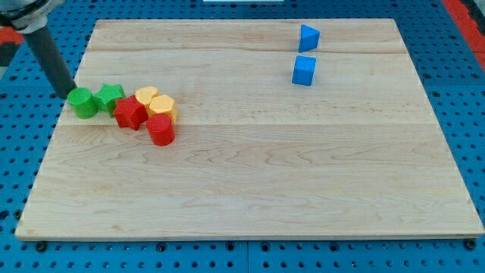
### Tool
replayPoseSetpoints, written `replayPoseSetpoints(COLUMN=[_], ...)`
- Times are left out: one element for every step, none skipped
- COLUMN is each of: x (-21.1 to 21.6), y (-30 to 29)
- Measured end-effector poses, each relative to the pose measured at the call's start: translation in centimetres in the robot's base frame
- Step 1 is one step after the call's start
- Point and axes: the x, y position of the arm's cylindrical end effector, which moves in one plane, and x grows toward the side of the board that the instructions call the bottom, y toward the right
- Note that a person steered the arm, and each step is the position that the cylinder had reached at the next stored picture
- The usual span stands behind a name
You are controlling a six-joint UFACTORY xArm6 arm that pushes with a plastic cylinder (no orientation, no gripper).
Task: Push the green circle into the red star
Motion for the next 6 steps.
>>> replayPoseSetpoints(x=[3.5,5.3,6.3,3.4,2.1,2.4], y=[0.0,0.6,-2.1,-1.4,-0.2,2.4])
